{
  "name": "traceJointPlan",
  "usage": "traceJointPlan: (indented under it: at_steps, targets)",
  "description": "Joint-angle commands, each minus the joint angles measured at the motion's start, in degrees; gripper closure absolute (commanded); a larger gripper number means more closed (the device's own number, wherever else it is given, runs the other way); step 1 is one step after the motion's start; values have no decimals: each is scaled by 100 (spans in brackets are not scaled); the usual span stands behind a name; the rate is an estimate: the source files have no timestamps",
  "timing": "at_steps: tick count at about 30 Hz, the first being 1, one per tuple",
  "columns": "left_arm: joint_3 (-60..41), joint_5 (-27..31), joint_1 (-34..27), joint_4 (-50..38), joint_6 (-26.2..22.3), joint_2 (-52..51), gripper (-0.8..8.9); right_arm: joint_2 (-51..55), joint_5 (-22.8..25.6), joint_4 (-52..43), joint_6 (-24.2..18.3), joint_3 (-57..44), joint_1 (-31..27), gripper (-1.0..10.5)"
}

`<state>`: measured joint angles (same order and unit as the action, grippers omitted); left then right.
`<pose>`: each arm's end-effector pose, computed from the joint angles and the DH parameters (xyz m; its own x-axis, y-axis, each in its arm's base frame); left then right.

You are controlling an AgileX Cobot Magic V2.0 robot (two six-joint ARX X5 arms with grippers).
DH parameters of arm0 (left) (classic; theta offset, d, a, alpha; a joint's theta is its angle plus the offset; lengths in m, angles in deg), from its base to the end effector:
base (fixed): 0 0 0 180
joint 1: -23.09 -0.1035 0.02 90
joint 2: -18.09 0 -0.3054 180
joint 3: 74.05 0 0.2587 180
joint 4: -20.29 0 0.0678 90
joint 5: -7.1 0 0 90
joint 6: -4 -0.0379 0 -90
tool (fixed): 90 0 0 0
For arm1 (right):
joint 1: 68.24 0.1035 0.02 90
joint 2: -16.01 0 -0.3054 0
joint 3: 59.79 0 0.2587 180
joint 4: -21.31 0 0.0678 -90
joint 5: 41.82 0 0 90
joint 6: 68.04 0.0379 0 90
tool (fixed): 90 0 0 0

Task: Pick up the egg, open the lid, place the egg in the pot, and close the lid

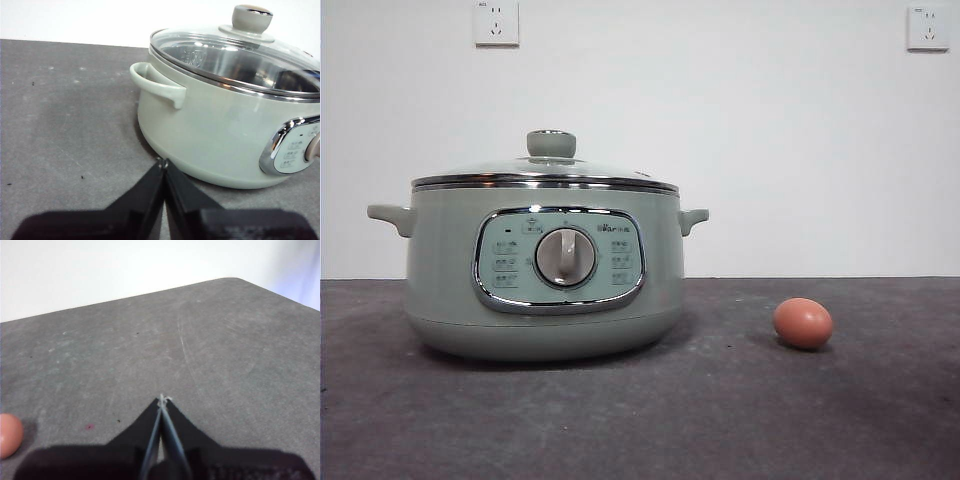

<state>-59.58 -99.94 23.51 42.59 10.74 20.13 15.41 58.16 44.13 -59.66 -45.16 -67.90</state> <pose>0.0698 -0.0116 0.1522 0.9398 -0.2999 -0.1639 0.2735 0.9475 -0.1655 0.0695 -0.0062 0.1533 0.9743 -0.1675 -0.1505 0.1859 0.9755 0.1178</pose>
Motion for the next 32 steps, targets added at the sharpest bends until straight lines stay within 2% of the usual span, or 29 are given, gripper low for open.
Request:
traceJointPlan:
  at_steps: [1, 6, 11, 15, 21, 24, 32]
  targets:
    - [-59, 13, -11, -37, 76, 0, 817, 9, -92, -48, 68, -31, -2, 946]
    - [-26, 13, -11, -31, 81, 0, 819, 9, -413, -201, 81, -31, -2, 951]
    - [157, 15, -11, -31, 382, 22, 820, -4, -686, -369, 437, 201, 0, 956]
    - [494, -15, -11, -9, 793, 168, 820, -173, -1064, -363, 686, 623, 2, 957]
    - [1351, -140, -11, 289, 824, 647, 820, -828, -1617, -2, 675, 1637, 2, 957]
    - [1888, -140, -11, 632, 796, 988, 820, -1276, -1847, 474, 581, 2286, 2, 957]
    - [3532, -608, -11, 1864, 184, 2096, 820, -2693, -2533, 2205, -323, 4262, 2, 957]
